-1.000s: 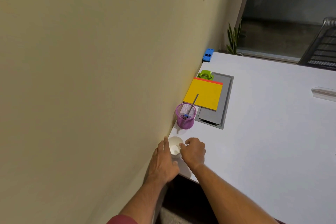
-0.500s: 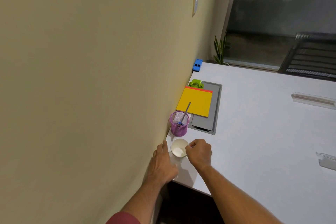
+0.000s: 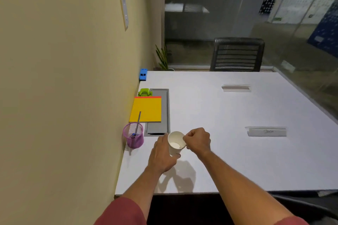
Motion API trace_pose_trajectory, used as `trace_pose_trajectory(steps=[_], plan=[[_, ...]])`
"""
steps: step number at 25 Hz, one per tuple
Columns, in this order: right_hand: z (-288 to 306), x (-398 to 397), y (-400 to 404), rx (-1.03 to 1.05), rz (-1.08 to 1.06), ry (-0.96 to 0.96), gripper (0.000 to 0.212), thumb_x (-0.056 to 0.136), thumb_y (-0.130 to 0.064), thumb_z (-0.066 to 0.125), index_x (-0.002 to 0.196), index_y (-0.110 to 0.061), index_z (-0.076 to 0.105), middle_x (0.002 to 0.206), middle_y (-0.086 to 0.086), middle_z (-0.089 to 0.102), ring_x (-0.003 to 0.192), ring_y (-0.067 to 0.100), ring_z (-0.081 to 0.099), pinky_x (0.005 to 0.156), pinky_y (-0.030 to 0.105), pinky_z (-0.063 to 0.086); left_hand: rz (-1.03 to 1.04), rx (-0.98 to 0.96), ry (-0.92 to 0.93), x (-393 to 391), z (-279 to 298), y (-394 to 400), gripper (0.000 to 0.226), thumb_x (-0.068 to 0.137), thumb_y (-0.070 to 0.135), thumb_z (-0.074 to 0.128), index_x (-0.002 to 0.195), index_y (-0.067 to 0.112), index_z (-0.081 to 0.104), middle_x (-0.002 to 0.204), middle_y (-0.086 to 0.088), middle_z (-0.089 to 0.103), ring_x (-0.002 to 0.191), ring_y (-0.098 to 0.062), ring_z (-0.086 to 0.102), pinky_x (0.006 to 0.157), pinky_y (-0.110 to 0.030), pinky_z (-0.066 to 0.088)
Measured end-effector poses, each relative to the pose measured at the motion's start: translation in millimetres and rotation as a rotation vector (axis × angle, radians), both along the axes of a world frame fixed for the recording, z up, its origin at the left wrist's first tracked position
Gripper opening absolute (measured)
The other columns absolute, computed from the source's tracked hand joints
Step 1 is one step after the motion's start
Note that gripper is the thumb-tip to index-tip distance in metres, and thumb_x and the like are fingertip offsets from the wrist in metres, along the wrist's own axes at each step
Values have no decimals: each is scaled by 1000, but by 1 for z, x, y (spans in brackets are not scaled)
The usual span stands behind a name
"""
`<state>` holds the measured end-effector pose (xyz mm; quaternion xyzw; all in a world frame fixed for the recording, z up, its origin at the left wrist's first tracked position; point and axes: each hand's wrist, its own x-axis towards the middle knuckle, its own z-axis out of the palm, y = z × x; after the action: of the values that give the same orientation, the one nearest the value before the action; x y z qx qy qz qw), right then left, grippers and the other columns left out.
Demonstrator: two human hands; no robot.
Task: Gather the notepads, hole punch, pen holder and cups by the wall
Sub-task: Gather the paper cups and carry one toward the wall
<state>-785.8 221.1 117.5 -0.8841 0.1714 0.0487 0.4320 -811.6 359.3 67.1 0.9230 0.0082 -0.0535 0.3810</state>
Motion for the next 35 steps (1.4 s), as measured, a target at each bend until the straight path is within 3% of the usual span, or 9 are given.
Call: trace_pose_trajectory(steps=[3, 6, 10, 16, 19, 22, 27, 35], plan=[[6, 3, -37, 10, -44, -4, 11, 65, -7, 59, 65, -1, 68, 69, 14, 71, 63, 26, 69, 68, 37, 58, -77, -48, -7, 12, 1, -31, 77, 69, 29, 79, 138, 18, 44, 132, -2, 54, 122, -23, 49, 97, -41, 46], [10, 9, -72, 6, -88, -7, 14, 64, -5, 59, 69, 3, 70, 71, 19, 71, 59, 24, 60, 69, 40, 59, -121, -119, -20, 23, 1, -62, 72, 67, 25, 81, 132, 21, 49, 124, 2, 58, 114, -18, 52, 88, -30, 44], [10, 24, -121, 41, -148, -4, 13, 66, -2, 59, 67, 4, 70, 63, 16, 71, 56, 27, 69, 69, 39, 61, -115, -225, 28, 45, 5, -113, 62, 62, 23, 83, 118, 22, 57, 108, 7, 60, 97, -16, 57, 77, -26, 44], [9, 57, -199, 113, -175, 16, 7, 68, 2, 66, 66, 5, 71, 68, 17, 71, 53, 25, 69, 66, 39, 63, -58, -363, 126, 79, 3, -191, 68, 55, 21, 88, 115, 22, 56, 108, 6, 65, 99, -16, 62, 79, -28, 51], [7, 71, -236, 129, -190, 27, 6, 67, 3, 67, 67, 7, 71, 68, 18, 71, 50, 22, 66, 61, 34, 62, -67, -350, 137, 95, 2, -226, 72, 50, 27, 88, 114, 19, 56, 106, 5, 66, 99, -19, 63, 85, -37, 54], [4, 80, -269, 135, -206, 24, 5, 67, 3, 67, 66, 7, 71, 72, 22, 72, 52, 23, 66, 60, 34, 62, -88, -340, 130, 105, 0, -258, 72, 47, 32, 85, 113, 21, 56, 103, 7, 65, 98, -18, 62, 82, -33, 53], [0, 92, -309, 160, -241, 33, 4, 69, 3, 70, 69, 6, 73, 69, 21, 71, 53, 23, 66, 64, 37, 63, -135, -317, 109, 121, -12, -292, 66, 54, 24, 89, 112, 18, 58, 103, 6, 66, 96, -18, 62, 78, -29, 49], [3, 106, -351, 402, -404, -17, 2, 70, 2, 75, 69, 2, 73, 65, 13, 67, 54, 21, 63, 63, 29, 59, -144, -246, 75, 150, -30, -310, 62, 56, 16, 89, 109, 15, 57, 100, 4, 65, 90, -19, 59, 72, -26, 42]])
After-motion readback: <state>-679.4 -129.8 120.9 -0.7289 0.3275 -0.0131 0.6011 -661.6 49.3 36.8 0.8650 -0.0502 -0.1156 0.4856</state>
